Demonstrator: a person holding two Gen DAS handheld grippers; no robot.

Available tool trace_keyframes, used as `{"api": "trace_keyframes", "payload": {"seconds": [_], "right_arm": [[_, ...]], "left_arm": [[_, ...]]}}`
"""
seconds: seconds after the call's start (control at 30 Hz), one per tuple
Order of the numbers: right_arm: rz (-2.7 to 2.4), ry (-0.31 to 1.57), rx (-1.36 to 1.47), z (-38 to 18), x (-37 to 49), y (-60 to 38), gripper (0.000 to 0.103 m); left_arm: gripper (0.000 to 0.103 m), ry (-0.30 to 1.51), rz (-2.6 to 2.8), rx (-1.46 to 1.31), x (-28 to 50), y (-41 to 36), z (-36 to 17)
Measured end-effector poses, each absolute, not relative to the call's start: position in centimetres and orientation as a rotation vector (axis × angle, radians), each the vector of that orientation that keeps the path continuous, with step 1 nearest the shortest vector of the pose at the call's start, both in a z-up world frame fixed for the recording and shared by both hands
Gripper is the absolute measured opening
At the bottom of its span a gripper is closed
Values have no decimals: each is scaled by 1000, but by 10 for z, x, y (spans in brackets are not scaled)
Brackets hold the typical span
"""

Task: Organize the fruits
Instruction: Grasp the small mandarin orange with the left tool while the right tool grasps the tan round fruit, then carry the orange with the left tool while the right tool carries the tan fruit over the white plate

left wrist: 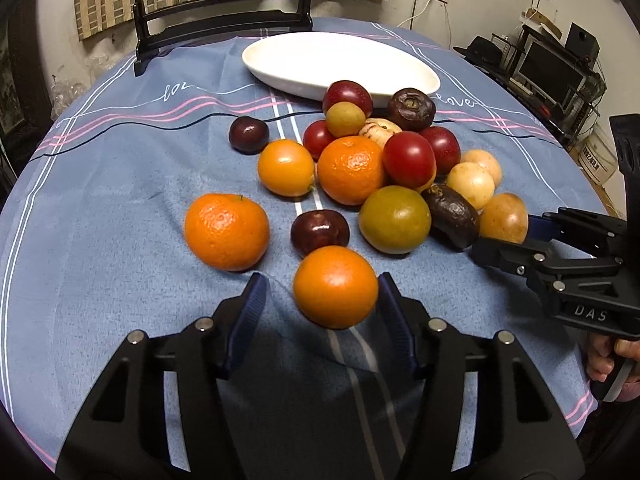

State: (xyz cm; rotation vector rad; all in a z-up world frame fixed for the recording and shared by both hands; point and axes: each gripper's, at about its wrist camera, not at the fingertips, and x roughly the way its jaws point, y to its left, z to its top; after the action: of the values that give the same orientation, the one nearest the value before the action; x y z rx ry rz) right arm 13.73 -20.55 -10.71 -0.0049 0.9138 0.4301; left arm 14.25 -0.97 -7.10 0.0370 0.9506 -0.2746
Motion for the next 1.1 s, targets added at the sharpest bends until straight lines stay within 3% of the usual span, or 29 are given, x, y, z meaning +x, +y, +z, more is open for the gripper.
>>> {"api": "trace_keyframes", "payload": {"seconds": [0.4,1.1], "right_arm": [[427,886,3,-103,127,-209,46],[440,809,2,-78,108,-213,44]], "left_arm": [[41,919,-284,25,136,-6,-66],[40,890,-325,-14,113,2,-49]]}}
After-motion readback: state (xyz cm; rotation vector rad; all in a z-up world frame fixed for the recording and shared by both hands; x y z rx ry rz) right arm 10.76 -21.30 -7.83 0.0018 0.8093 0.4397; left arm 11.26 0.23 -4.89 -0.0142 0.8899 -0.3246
